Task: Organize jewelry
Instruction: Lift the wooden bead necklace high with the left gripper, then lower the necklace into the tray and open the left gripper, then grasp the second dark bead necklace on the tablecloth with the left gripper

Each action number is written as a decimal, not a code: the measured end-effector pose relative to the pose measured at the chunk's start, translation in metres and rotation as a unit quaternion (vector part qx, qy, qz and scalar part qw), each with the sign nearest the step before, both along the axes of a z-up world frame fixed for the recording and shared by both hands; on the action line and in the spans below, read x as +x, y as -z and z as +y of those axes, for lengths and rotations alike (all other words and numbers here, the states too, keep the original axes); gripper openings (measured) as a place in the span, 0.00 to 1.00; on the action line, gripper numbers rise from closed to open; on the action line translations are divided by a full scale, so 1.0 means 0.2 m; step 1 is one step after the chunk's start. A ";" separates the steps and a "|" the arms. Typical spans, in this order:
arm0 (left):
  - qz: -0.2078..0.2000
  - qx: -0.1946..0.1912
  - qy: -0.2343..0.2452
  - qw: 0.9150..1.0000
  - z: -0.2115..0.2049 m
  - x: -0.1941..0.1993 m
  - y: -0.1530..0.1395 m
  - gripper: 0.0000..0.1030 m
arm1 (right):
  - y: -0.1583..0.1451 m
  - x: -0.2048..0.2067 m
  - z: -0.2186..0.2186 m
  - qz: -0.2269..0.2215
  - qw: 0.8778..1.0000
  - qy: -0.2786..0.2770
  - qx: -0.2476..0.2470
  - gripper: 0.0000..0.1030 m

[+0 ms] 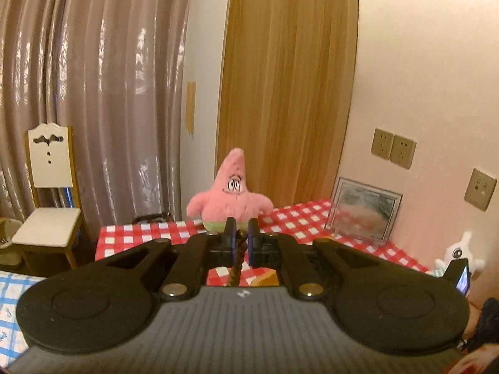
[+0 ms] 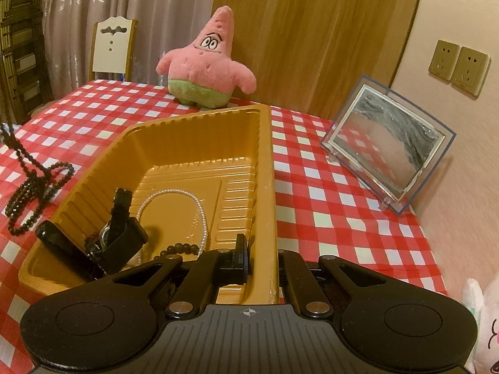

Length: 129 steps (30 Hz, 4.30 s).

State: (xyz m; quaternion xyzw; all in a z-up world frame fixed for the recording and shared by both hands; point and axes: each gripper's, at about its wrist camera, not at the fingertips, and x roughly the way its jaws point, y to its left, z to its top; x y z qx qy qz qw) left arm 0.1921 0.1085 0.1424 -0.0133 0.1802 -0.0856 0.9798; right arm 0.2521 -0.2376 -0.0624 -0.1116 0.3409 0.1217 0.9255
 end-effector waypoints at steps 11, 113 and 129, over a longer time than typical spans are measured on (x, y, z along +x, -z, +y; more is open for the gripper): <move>-0.023 0.003 -0.011 1.000 -0.04 -0.13 -0.15 0.06 | -0.01 0.00 0.00 -0.004 1.000 -0.007 0.003 0.03; 0.259 -0.071 -0.187 0.945 0.12 0.05 0.97 0.45 | -0.04 -0.01 0.00 -0.009 1.000 -0.011 0.004 0.03; 0.266 -0.016 -0.117 0.957 -0.20 0.24 1.14 0.45 | -0.04 -0.01 -0.01 -0.007 1.000 -0.009 0.003 0.03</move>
